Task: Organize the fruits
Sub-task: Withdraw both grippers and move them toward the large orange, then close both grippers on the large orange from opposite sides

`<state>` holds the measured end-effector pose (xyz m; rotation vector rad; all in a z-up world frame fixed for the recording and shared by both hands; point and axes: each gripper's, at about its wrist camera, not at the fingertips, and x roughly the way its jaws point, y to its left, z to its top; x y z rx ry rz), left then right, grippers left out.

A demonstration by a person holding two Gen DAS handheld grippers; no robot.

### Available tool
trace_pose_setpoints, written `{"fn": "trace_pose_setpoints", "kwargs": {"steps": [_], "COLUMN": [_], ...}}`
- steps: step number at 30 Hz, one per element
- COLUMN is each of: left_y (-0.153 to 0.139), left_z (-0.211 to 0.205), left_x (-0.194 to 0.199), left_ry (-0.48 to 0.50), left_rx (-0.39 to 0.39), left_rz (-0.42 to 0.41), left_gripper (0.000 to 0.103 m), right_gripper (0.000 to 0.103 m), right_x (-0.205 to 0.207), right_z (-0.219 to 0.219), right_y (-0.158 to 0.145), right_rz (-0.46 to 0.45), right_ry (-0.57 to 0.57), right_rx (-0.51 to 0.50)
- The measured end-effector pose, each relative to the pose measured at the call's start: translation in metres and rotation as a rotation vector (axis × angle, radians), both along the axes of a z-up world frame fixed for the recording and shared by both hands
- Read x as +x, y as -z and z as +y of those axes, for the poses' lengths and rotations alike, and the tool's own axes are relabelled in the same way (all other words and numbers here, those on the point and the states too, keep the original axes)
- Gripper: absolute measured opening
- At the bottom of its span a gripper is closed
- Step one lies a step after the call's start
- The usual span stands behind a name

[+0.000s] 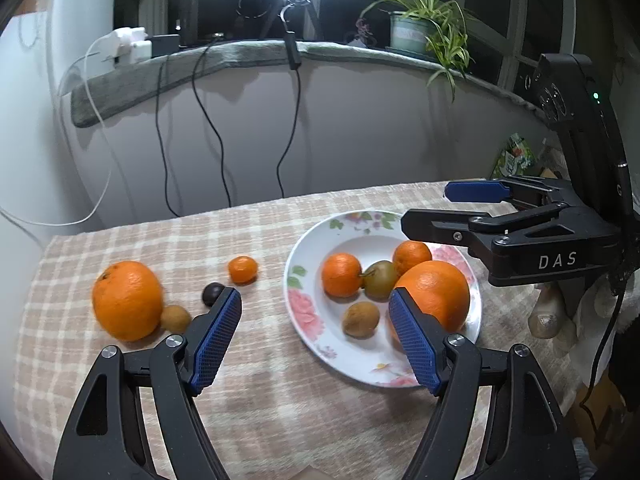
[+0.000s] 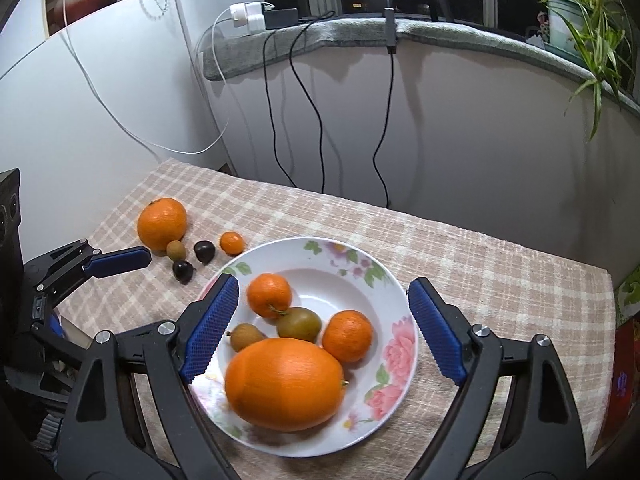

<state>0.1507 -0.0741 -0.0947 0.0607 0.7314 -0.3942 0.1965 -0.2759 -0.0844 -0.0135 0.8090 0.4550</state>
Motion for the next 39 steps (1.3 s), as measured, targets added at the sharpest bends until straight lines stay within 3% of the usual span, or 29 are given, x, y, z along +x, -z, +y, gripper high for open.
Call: {"fn": "trace_pose_setpoints", "kwargs": {"steps": [11, 29, 39], "left_y": [-0.002, 0.022, 0.036], "left_z": [0.049, 0.127, 0.161], "left_x": [-0.005, 0.003, 0.018], "left_ry": [-0.089, -0.235, -0.281], "left_rx": [-0.027, -0.044, -0.139], "left_rz": [-0.007, 0.040, 0.103], "left_gripper": [0.076, 0.076, 0.076], "right_gripper": [0.090, 0.090, 0.090], "right_x": [0.001, 0.027, 0.047], "right_z": [0.024, 0.082, 0.128], "right_y": [-0.012, -0.011, -0.009], "right_rz": [-0.004, 0.045, 0.096], "right_ry": [-0.040, -0.168, -0.233], "right_rx": [0.001, -0.041, -0.021]}}
